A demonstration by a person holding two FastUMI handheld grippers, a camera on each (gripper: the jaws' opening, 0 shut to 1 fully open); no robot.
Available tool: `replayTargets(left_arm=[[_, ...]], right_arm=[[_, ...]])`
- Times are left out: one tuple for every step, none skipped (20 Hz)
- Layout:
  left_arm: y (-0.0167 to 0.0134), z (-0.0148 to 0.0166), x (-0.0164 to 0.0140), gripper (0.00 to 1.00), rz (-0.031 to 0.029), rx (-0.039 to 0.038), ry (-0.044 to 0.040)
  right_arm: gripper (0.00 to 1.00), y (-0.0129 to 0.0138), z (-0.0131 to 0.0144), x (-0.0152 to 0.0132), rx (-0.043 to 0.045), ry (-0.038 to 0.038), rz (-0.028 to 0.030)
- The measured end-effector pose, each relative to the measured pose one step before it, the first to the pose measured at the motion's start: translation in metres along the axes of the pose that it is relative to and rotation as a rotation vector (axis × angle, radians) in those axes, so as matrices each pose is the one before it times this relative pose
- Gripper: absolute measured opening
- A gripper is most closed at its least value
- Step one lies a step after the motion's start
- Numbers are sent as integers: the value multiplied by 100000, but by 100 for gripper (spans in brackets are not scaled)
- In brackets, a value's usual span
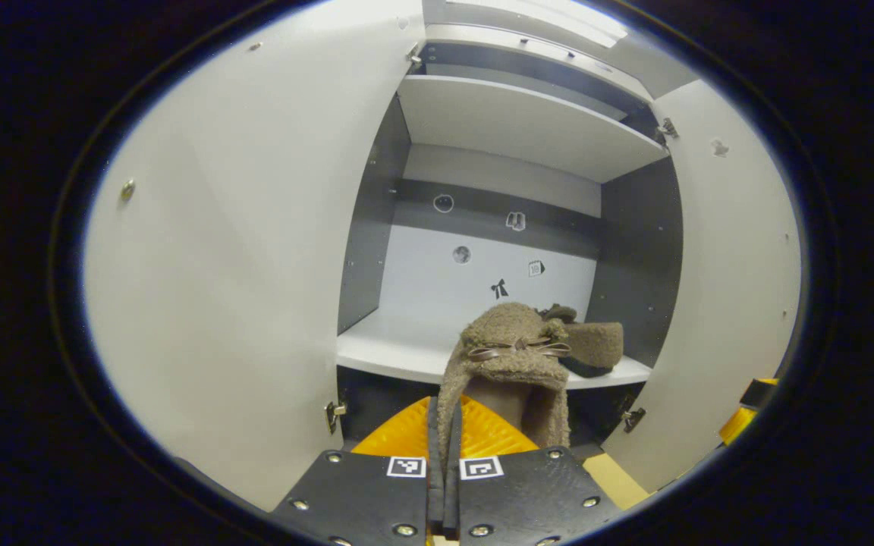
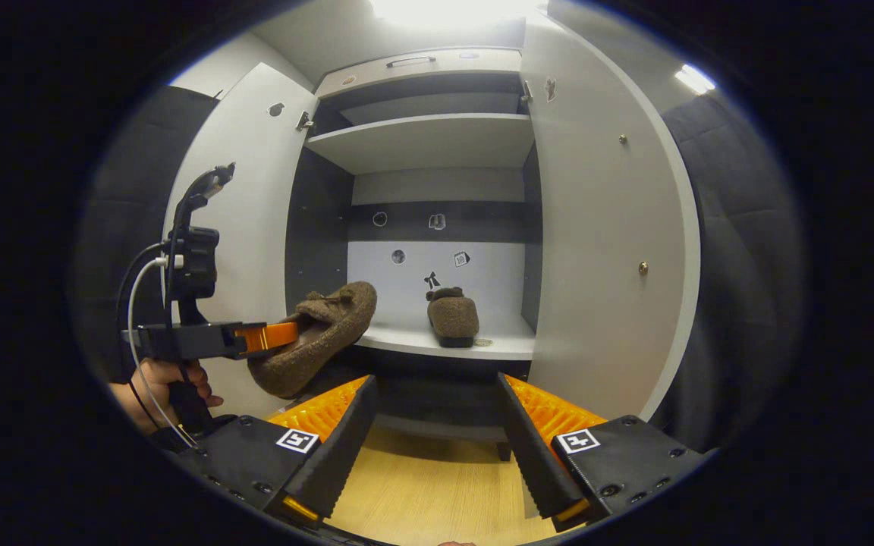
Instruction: Grab one shoe with the right hand and put it into the shoe cabinet, grab the other shoe with the left hand and put it into the shoe cabinet; then close the right door with the right hand and the left door with the left hand.
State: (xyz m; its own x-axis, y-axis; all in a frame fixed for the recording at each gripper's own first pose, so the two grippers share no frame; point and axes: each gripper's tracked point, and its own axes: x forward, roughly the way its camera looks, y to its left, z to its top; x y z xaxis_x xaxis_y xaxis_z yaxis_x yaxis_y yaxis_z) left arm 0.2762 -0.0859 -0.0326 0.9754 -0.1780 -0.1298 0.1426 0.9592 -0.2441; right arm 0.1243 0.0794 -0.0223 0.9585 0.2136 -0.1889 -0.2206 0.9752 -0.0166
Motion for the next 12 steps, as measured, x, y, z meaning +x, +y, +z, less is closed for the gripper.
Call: replayTargets(left_arm=[[-37, 762, 567, 1, -84, -357, -1230], [41, 589, 538, 1, 92, -105, -1068], [21, 599, 436, 1, 181, 109, -906], [99, 555, 757, 1, 487, 82, -980], [66, 608, 676, 1, 520, -58, -790], [99, 382, 640, 1, 401, 9, -557], [95, 538, 717, 1, 376, -79, -592], [-3, 514, 686, 1, 188, 59, -692], [-120, 437, 701, 7, -16, 167, -652], [-116, 237, 567, 7, 136, 294, -655], [-166, 431, 762, 1, 9, 155, -248], [-192, 411, 817, 1, -38, 152, -382]], right_arm=[[98, 12, -109, 80, -27, 204, 222], [98, -27, -39, 94, 102, 147, 137], [98, -69, -108, 45, 137, 127, 196], [98, -59, -141, 53, 50, 85, 143], [98, -125, -60, 159, -1, 145, 83], [98, -67, -100, 96, -88, 170, 137], [98, -99, -92, 114, -150, 297, -2], [98, -110, -192, 101, -89, 379, 121], [98, -66, -128, 63, 57, 324, 168], [98, -65, -95, 106, 58, 180, 165], [98, -9, -98, 88, -20, 184, 149], [98, -58, -115, 115, -110, 223, 213]])
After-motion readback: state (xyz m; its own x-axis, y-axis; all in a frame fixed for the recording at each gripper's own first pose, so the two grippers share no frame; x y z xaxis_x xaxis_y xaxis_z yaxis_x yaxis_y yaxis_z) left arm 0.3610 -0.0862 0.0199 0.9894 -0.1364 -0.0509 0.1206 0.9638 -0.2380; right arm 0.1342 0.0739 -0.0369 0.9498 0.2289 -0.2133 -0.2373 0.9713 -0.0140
